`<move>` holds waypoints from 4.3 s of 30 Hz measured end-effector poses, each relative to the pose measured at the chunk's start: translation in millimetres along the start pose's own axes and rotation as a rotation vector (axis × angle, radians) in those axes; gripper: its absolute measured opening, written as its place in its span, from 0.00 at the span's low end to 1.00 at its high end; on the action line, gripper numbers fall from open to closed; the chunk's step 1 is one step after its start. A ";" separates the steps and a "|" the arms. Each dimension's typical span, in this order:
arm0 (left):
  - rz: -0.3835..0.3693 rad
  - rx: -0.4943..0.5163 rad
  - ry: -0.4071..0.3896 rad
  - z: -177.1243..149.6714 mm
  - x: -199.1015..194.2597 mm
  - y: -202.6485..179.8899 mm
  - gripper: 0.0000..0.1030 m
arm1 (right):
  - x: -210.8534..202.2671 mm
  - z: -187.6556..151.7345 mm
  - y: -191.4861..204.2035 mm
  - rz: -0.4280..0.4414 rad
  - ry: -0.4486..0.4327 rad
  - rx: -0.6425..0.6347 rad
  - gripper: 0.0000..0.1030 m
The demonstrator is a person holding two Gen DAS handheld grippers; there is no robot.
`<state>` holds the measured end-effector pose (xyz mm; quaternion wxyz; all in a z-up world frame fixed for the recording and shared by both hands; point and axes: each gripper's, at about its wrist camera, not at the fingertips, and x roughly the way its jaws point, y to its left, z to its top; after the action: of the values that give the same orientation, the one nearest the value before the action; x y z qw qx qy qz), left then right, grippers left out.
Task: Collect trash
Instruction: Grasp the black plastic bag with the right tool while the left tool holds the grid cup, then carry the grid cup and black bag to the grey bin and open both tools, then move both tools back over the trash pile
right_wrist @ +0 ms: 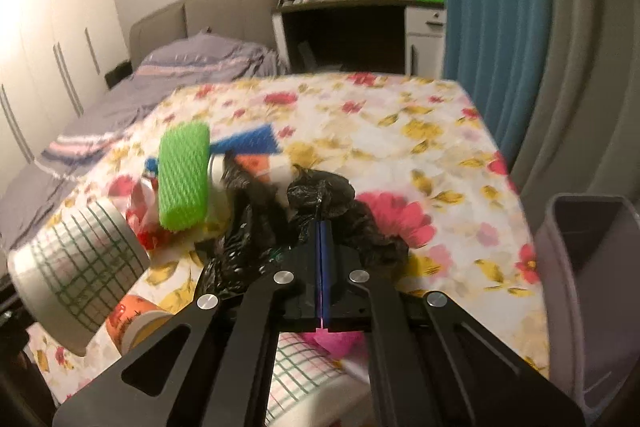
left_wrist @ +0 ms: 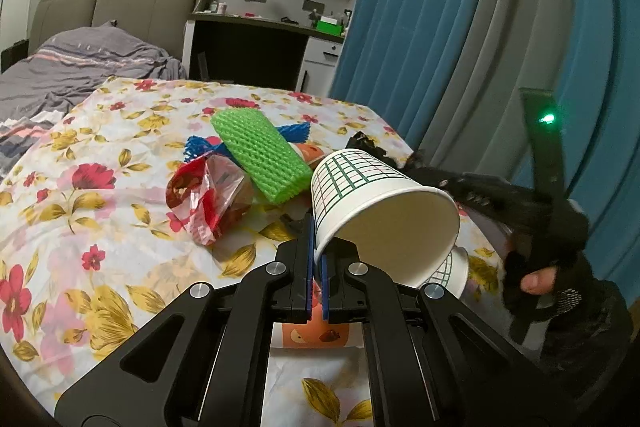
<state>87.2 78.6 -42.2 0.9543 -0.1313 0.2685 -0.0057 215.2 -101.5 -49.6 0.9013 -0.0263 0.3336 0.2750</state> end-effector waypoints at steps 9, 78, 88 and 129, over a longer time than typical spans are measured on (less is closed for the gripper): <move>-0.018 0.039 -0.020 3.5 -5.1 -19.1 0.02 | -54.3 6.4 -23.2 -0.036 -0.137 0.054 0.01; -0.322 0.221 0.268 15.3 203.2 -305.2 0.02 | -124.6 -67.7 -211.8 -0.310 -0.164 0.344 0.01; -0.319 0.209 0.280 12.0 209.7 -300.8 0.22 | -118.3 -72.3 -219.3 -0.290 -0.139 0.364 0.02; 0.149 0.105 -0.051 -24.1 -7.3 -56.4 0.94 | -117.2 -109.8 -13.4 -0.250 -0.174 0.199 0.83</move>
<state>71.9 18.7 -44.0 0.9642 -0.0610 0.2523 0.0545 84.3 -194.2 -64.5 0.9521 0.0457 0.2742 0.1275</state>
